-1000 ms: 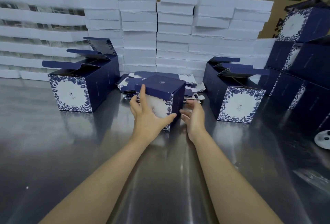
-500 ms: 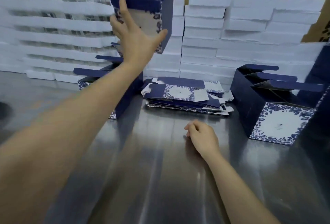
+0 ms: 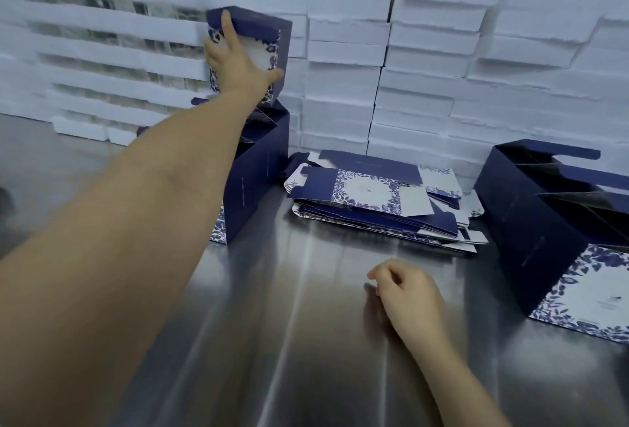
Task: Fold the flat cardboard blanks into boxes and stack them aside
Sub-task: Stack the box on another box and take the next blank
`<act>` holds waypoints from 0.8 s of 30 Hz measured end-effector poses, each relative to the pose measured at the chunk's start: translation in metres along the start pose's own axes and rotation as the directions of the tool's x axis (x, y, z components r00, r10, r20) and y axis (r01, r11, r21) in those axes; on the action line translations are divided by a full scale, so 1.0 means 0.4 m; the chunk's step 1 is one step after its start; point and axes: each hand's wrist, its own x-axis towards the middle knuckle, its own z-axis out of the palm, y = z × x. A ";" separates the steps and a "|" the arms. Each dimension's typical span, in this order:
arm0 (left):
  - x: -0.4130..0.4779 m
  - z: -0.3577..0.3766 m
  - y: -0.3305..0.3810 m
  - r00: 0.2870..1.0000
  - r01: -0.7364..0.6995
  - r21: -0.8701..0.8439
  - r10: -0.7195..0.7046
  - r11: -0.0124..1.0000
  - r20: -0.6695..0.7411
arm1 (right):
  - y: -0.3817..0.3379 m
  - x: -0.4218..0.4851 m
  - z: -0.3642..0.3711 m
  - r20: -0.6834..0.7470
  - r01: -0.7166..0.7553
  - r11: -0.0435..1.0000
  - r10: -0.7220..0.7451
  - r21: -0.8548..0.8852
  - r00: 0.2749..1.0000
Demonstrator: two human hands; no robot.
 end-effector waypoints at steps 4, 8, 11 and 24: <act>0.018 0.012 -0.055 0.992 0.083 0.084 -0.091 0.993 0.093 | 0.000 0.003 0.002 0.002 0.010 1.000 -0.010 0.019 1.000; 0.019 0.034 -0.084 0.965 0.164 0.175 -0.194 0.971 0.174 | -0.003 0.003 0.004 0.010 0.016 0.999 -0.016 0.034 1.000; 0.022 0.045 -0.087 0.955 0.084 0.247 -0.149 0.965 0.258 | -0.007 0.006 0.002 0.009 0.004 1.000 -0.004 0.029 1.000; -0.269 -0.097 0.097 0.910 -0.392 0.106 0.367 0.914 0.193 | -0.038 0.007 -0.003 0.032 -0.065 0.997 0.067 -0.048 0.997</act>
